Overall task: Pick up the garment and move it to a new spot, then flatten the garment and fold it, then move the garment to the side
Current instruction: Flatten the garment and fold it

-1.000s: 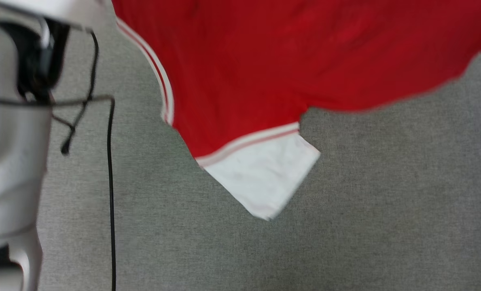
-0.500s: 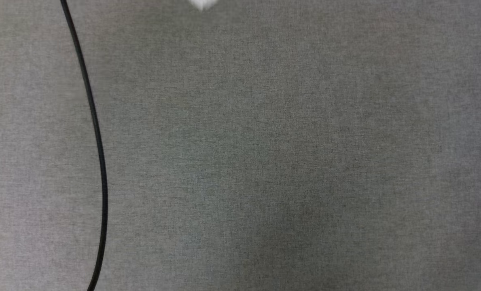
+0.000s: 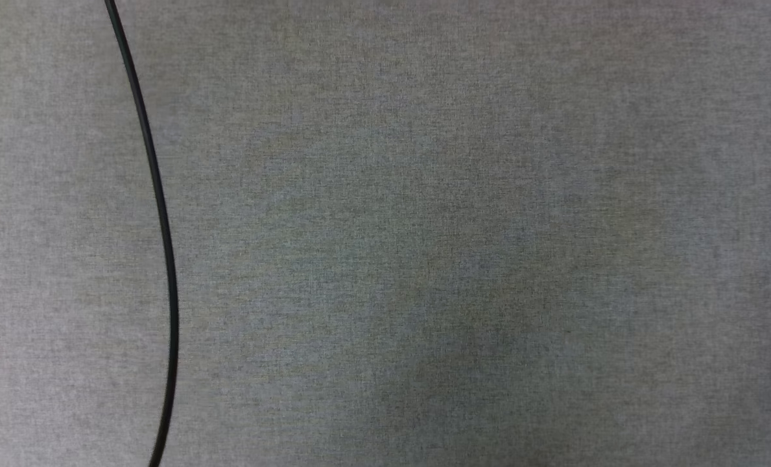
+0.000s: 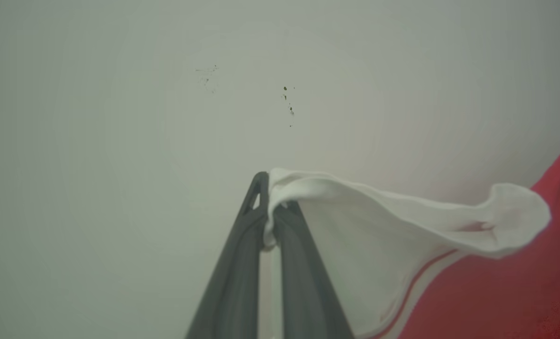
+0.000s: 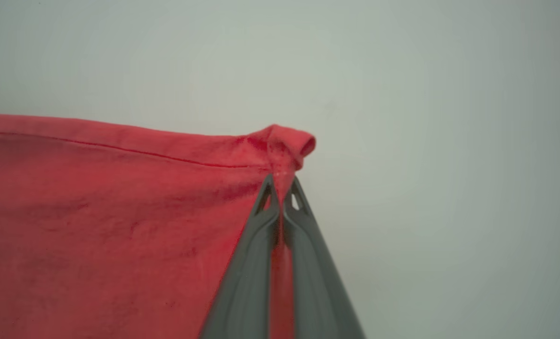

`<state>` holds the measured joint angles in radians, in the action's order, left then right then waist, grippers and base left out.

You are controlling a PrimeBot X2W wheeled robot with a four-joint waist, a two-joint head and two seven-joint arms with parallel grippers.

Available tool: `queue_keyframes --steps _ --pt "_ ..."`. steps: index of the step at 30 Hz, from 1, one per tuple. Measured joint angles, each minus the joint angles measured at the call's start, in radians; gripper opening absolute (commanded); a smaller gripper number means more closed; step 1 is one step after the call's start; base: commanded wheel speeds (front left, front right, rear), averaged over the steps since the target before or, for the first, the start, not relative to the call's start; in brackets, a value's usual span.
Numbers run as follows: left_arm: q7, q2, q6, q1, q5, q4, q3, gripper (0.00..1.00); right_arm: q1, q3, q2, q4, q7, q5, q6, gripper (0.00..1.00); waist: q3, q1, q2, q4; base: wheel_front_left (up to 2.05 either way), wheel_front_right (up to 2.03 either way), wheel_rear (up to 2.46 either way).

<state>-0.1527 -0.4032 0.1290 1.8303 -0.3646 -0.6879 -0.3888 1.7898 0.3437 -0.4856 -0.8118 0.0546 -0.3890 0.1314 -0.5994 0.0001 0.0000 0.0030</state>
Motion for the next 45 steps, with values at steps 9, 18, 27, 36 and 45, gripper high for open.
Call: queue_keyframes --steps 9,18,27,36,45 --pt "-0.074 -0.012 0.0 -0.16 -0.114 -0.043 -0.074 0.0 -0.124 0.11 0.016 -0.089 0.076 -0.096 0.0 0.0 0.001 0.0 0.0 0.01 0.0 0.0 0.0" --pt "-0.105 -0.079 -0.007 -0.483 -0.175 0.107 -0.076 0.0 -0.377 0.247 -0.022 -0.029 0.136 -0.252 0.0 0.0 0.079 -0.0001 0.0 0.016 0.0 0.0 0.0" --pt "-0.096 -0.16 -0.112 -0.98 -0.238 0.393 -0.052 0.0 -0.724 0.344 -0.104 0.131 0.152 -0.421 0.0 0.0 0.202 -0.0002 0.0 0.013 0.0 0.0 0.0" --pt "-0.037 -0.225 -0.214 -1.418 -0.327 0.629 -0.055 0.0 -1.043 0.379 -0.151 0.222 0.128 -0.547 0.0 0.0 0.325 -0.0003 0.0001 0.002 0.0 0.0 0.0" --pt "0.025 -0.291 -0.247 -1.757 -0.407 0.767 -0.104 0.0 -1.327 0.414 -0.226 0.344 0.071 -0.624 0.0 0.0 0.451 -0.0004 0.0001 0.002 0.0 0.0 0.0"
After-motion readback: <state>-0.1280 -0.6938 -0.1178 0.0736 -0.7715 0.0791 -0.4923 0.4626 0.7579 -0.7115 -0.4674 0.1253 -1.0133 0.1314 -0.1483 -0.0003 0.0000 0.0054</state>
